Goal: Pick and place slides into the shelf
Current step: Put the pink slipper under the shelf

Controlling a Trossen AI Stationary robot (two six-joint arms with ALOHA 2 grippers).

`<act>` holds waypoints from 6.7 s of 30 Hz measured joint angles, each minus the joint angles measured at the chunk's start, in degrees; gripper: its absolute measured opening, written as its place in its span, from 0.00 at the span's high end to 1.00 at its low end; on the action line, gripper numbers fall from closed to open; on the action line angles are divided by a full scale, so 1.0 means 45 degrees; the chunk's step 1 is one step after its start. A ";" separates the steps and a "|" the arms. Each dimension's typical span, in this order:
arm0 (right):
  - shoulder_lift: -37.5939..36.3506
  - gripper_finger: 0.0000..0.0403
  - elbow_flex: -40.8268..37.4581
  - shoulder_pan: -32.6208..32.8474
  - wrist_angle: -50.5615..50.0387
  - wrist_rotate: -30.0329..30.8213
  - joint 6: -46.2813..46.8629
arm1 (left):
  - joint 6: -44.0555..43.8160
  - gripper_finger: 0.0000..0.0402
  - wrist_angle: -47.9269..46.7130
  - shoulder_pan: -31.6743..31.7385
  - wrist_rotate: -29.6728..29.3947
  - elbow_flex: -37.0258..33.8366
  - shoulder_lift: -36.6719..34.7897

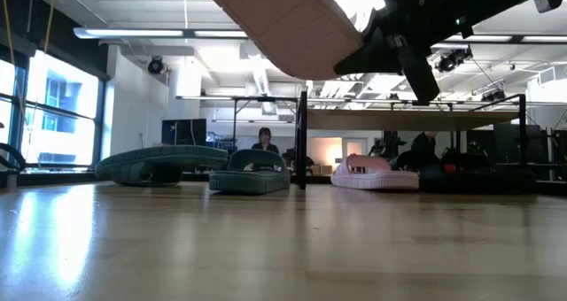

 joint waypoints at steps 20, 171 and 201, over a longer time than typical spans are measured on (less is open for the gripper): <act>0.0000 0.74 -0.0005 -0.0057 0.1402 0.2015 -0.0618 | -0.0223 0.89 -0.0340 0.0000 -0.0766 0.0015 0.0198; -0.9209 1.00 -0.3512 -0.2889 -0.9175 -0.7111 0.9831 | 0.5942 0.86 -1.1953 0.5829 -0.4095 1.3916 1.4838; -0.5421 1.00 -0.3512 -0.2924 -0.7873 -0.5585 0.9998 | 0.2328 0.24 -1.4245 0.5736 -0.1731 1.5475 1.4736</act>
